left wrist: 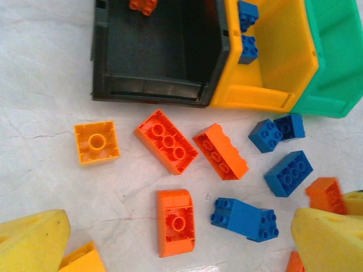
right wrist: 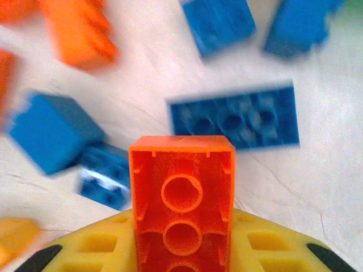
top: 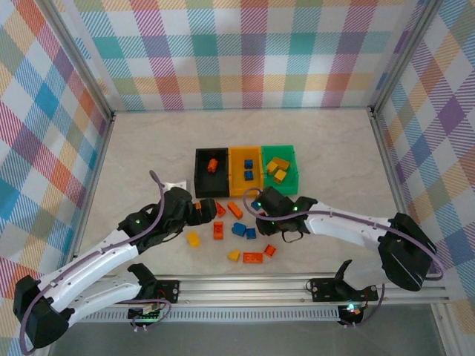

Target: Sort the legos into containers by color

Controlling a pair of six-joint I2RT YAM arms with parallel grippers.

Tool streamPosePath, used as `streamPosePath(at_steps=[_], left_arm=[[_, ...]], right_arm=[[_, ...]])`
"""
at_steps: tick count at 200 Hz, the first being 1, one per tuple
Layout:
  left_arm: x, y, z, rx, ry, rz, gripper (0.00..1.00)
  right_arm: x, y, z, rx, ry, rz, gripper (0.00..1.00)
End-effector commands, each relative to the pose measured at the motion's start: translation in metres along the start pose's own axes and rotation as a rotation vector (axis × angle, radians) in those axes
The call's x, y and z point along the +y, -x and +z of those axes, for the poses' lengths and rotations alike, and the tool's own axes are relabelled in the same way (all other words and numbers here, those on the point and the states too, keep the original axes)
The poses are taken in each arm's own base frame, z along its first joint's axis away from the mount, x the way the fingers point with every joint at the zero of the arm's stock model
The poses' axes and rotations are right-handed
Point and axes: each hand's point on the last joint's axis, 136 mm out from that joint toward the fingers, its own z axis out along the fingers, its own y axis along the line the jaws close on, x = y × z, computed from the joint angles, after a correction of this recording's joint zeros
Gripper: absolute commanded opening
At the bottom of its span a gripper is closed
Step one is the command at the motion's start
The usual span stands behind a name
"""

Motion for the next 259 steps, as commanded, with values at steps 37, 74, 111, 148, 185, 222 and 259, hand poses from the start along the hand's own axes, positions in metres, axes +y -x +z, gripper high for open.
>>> streamPosePath(at_steps=[37, 74, 111, 148, 185, 222, 259], left_arm=[[0.04, -0.015, -0.01, -0.003, 0.096, -0.081, 1.0], [0.05, -0.025, -0.017, 0.008, 0.099, -0.106, 1.0], [0.054, -0.034, -0.015, 0.038, 0.097, -0.112, 1.0], [0.055, -0.039, -0.012, 0.06, 0.108, -0.103, 1.0], [0.054, -0.041, -0.009, 0.079, 0.115, -0.095, 1.0], [0.052, -0.041, -0.007, 0.094, 0.117, -0.078, 1.0], [0.056, -0.033, -0.013, 0.069, 0.151, -0.073, 1.0]], right_arm=[[0.079, 0.127, -0.002, -0.123, 0.172, -0.102, 0.27], [0.087, 0.19, 0.032, -0.134, 0.169, -0.071, 0.27], [0.074, 0.219, 0.069, -0.108, 0.086, -0.039, 0.31], [0.075, 0.24, 0.072, -0.138, 0.09, -0.014, 0.57], [0.076, 0.255, 0.05, -0.201, 0.106, 0.007, 0.72], [0.069, 0.247, 0.017, -0.273, 0.123, 0.037, 0.75], [0.061, 0.201, -0.006, -0.287, 0.18, 0.052, 0.78]])
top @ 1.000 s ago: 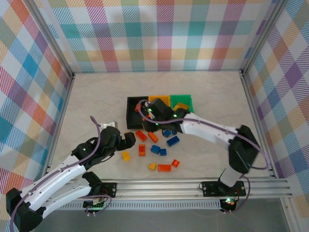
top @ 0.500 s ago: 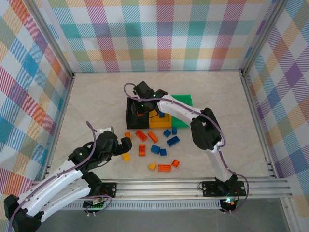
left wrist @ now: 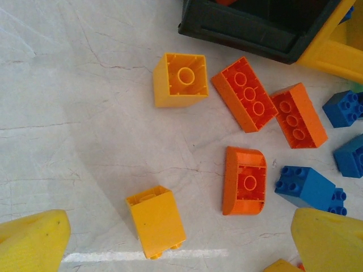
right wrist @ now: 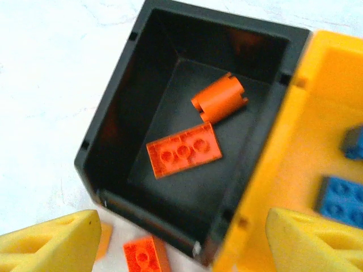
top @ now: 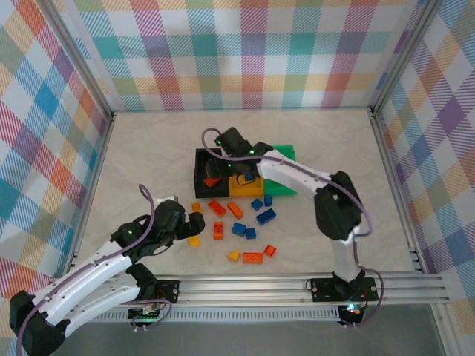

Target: Sort the legos into containers by color

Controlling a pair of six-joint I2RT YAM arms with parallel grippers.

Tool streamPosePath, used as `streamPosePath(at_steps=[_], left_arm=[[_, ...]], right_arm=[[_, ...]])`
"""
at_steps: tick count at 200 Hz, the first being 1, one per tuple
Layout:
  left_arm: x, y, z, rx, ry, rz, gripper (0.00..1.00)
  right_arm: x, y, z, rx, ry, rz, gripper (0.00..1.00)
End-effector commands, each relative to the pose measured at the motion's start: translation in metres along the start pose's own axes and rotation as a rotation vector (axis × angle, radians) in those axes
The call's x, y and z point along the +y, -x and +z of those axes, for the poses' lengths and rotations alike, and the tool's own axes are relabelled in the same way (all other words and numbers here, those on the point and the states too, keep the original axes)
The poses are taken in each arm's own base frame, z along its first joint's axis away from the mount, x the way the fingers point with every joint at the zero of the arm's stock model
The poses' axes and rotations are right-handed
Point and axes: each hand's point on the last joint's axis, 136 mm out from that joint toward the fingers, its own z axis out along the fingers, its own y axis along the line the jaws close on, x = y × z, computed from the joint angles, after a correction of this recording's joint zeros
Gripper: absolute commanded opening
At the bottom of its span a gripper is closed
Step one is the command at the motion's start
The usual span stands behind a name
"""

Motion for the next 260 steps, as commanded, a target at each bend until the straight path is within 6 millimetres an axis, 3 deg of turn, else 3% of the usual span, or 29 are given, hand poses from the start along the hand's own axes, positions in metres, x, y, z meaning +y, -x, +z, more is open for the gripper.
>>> streamPosePath(at_steps=[1, 39, 80, 110, 129, 207, 260], left_arm=[[0.003, 0.009, -0.008, -0.025, 0.024, 0.007, 1.0], [-0.002, 0.028, -0.026, -0.103, -0.004, 0.004, 1.0], [-0.001, 0.038, -0.037, -0.124, 0.009, 0.027, 1.0], [0.0, 0.039, -0.036, -0.128, 0.006, 0.025, 1.0], [-0.001, 0.038, -0.035, -0.125, 0.002, 0.02, 1.0], [0.002, 0.036, -0.032, -0.113, 0.006, 0.01, 1.0], [0.001, 0.035, -0.028, -0.101, 0.0, 0.001, 1.0]], right_arm=[[0.009, 0.001, -0.034, -0.091, 0.077, 0.024, 0.78], [0.028, -0.074, -0.05, 0.001, 0.146, -0.053, 0.79], [0.051, -0.176, -0.057, 0.191, 0.198, -0.229, 0.76], [0.058, -0.225, -0.058, 0.286, 0.212, -0.325, 0.76], [0.059, -0.241, -0.052, 0.313, 0.2, -0.362, 0.77], [0.06, -0.27, -0.028, 0.375, 0.132, -0.46, 0.69], [0.06, -0.274, -0.019, 0.359, 0.102, -0.477, 0.57]])
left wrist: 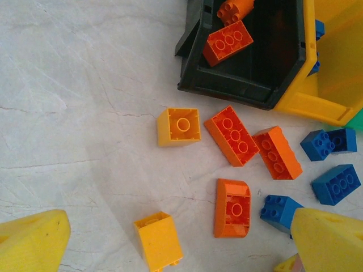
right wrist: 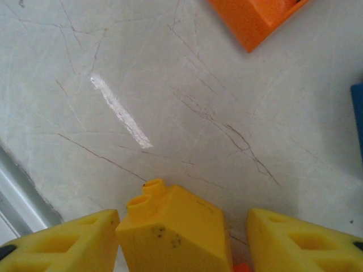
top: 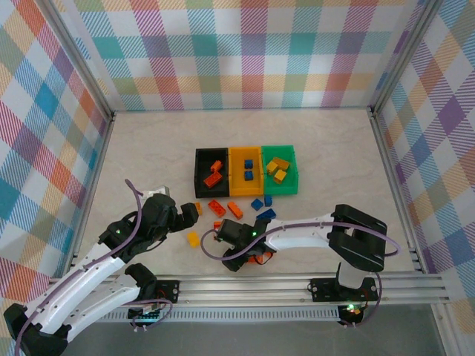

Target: Sort the legos into containers by color

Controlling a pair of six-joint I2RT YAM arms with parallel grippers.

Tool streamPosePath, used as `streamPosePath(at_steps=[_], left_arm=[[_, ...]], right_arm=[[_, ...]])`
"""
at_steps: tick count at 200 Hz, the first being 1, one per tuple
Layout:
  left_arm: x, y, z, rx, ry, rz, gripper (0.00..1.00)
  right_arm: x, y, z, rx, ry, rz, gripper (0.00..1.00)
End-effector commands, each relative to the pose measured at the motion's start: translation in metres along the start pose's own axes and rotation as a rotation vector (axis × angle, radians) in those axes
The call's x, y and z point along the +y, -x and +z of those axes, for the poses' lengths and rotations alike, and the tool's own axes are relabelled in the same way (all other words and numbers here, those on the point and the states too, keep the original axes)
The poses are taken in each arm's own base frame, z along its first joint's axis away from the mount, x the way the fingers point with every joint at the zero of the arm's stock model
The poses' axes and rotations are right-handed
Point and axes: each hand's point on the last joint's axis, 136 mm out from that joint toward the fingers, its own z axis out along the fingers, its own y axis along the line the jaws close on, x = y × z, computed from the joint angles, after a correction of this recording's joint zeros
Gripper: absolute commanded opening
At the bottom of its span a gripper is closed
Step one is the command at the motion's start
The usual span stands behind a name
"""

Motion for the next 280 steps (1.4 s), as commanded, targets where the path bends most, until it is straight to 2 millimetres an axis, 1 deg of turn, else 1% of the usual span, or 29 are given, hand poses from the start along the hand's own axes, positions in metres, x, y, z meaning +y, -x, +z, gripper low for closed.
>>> streamPosePath(at_steps=[1, 26, 45, 55, 71, 80, 91, 103, 110, 140, 142, 155, 164, 175, 193, 214, 237, 251, 266, 280], left_arm=[[0.002, -0.002, 0.002, 0.013, 0.002, 0.008, 1.0], [0.002, -0.003, 0.004, 0.024, 0.006, 0.005, 1.0], [0.001, -0.005, 0.006, 0.031, 0.003, 0.005, 1.0], [0.001, -0.005, 0.006, 0.033, 0.005, 0.005, 1.0], [0.0, -0.005, 0.007, 0.035, 0.005, 0.007, 1.0], [0.0, -0.004, 0.007, 0.035, 0.006, 0.007, 1.0], [-0.001, -0.004, 0.008, 0.036, 0.005, 0.006, 1.0], [-0.001, -0.003, 0.009, 0.038, 0.007, 0.005, 1.0], [-0.002, -0.004, 0.009, 0.039, 0.006, 0.006, 1.0], [-0.002, -0.003, 0.012, 0.046, 0.012, 0.001, 1.0], [-0.002, -0.003, 0.012, 0.045, 0.011, 0.002, 1.0], [-0.002, -0.004, 0.014, 0.05, 0.014, 0.0, 1.0], [-0.002, -0.005, 0.015, 0.052, 0.015, 0.0, 1.0], [-0.002, -0.005, 0.016, 0.054, 0.014, -0.001, 1.0], [-0.002, -0.007, 0.019, 0.059, 0.01, -0.004, 1.0], [-0.002, -0.011, 0.021, 0.069, 0.007, -0.008, 1.0], [0.0, -0.013, 0.023, 0.078, 0.013, -0.011, 1.0], [0.001, -0.015, 0.024, 0.083, 0.015, -0.012, 1.0], [0.002, -0.016, 0.025, 0.087, 0.022, -0.013, 1.0], [0.002, -0.016, 0.026, 0.089, 0.024, -0.013, 1.0]], right_arm=[[0.002, 0.012, 0.001, -0.039, -0.015, -0.01, 0.56], [0.002, 0.013, 0.002, -0.047, -0.017, -0.011, 0.46], [0.0, 0.014, -0.002, -0.066, -0.024, -0.005, 0.37], [0.001, 0.017, -0.008, -0.096, -0.02, 0.001, 0.33], [-0.002, 0.024, -0.022, -0.147, -0.031, 0.011, 0.31], [-0.006, 0.029, -0.033, -0.182, -0.045, 0.018, 0.3], [-0.015, 0.036, -0.049, -0.229, -0.066, 0.042, 0.29], [-0.033, 0.044, -0.07, -0.288, -0.094, 0.094, 0.28], [-0.048, 0.047, -0.082, -0.322, -0.122, 0.137, 0.28], [-0.131, 0.056, -0.133, -0.453, -0.228, 0.405, 0.28], [-0.134, 0.056, -0.135, -0.46, -0.228, 0.416, 0.28], [-0.172, 0.057, -0.15, -0.498, -0.274, 0.526, 0.28], [-0.194, 0.06, -0.155, -0.516, -0.299, 0.576, 0.29], [-0.219, 0.061, -0.155, -0.509, -0.322, 0.642, 0.29], [-0.252, 0.066, -0.142, -0.47, -0.323, 0.731, 0.29], [-0.276, 0.075, -0.126, -0.442, -0.322, 0.781, 0.29], [-0.293, 0.086, -0.115, -0.425, -0.335, 0.801, 0.31], [-0.302, 0.087, -0.109, -0.41, -0.342, 0.823, 0.37], [-0.305, 0.09, -0.104, -0.405, -0.327, 0.839, 0.51], [-0.305, 0.096, -0.106, -0.418, -0.311, 0.833, 0.65]])
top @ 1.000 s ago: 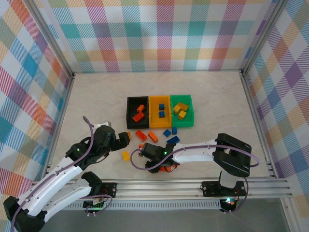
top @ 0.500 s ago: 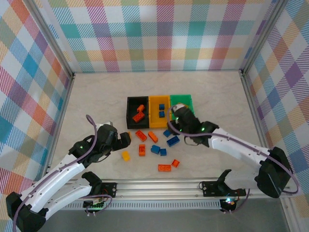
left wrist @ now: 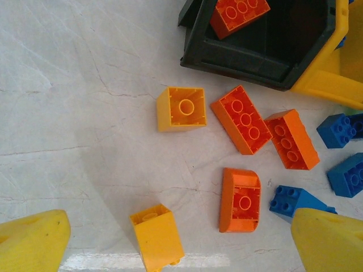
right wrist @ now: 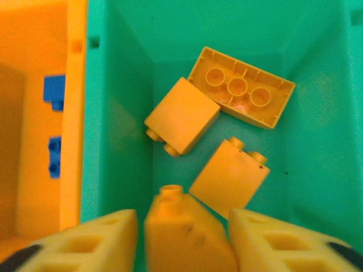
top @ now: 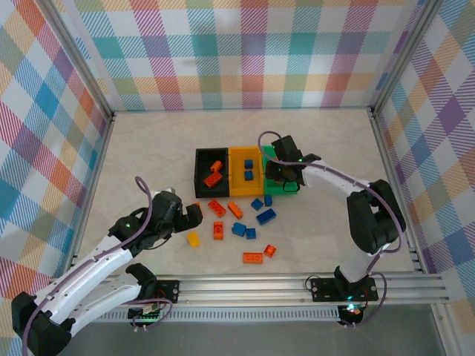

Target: Sort the legos into containers by color

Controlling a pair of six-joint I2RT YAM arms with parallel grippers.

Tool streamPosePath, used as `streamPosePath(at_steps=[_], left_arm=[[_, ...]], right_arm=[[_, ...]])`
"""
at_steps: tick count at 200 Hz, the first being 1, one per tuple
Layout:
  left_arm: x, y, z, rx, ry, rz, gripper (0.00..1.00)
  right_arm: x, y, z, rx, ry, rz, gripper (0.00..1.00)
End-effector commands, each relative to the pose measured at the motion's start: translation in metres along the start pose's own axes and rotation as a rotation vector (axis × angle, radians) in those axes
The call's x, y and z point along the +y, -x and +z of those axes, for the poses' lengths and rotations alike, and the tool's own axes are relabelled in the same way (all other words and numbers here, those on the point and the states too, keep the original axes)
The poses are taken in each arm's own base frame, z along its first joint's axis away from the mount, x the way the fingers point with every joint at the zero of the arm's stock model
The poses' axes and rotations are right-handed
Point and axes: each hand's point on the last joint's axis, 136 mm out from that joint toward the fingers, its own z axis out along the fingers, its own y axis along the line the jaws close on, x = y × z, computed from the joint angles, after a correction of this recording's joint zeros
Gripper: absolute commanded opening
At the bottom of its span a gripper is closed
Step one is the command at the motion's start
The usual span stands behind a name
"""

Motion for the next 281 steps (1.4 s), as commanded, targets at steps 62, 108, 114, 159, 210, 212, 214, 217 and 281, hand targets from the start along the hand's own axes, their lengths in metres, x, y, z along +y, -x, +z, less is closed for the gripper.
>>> streamPosePath(at_steps=[62, 108, 114, 159, 210, 212, 214, 217, 281], left_arm=[[-0.015, -0.003, 0.016, 0.053, -0.045, 0.039, 0.97], [-0.056, -0.024, 0.033, 0.144, -0.048, 0.23, 0.89], [-0.063, -0.029, 0.036, 0.145, -0.039, 0.273, 0.88], [-0.08, -0.069, 0.071, 0.231, 0.038, 0.396, 0.79], [-0.061, -0.082, 0.1, 0.249, 0.168, 0.461, 0.7], [-0.06, -0.082, 0.101, 0.249, 0.174, 0.462, 0.7], [-0.059, -0.082, 0.102, 0.249, 0.177, 0.463, 0.69], [-0.059, -0.083, 0.102, 0.251, 0.181, 0.465, 0.68], [-0.055, -0.089, 0.114, 0.258, 0.192, 0.48, 0.41]], right_arm=[[0.025, 0.01, -0.04, -0.074, 0.137, 0.008, 0.76], [0.015, -0.029, -0.05, -0.059, 0.153, 0.028, 0.77], [0.013, -0.032, -0.051, -0.059, 0.154, 0.034, 0.77], [0.003, -0.046, -0.059, -0.072, 0.158, 0.056, 0.77], [0.0, -0.048, -0.068, -0.09, 0.166, 0.056, 0.77], [0.0, -0.048, -0.068, -0.091, 0.167, 0.056, 0.77], [0.0, -0.048, -0.069, -0.094, 0.168, 0.057, 0.77], [0.0, -0.048, -0.069, -0.095, 0.168, 0.056, 0.77], [0.0, -0.045, -0.077, -0.118, 0.179, 0.052, 0.78]])
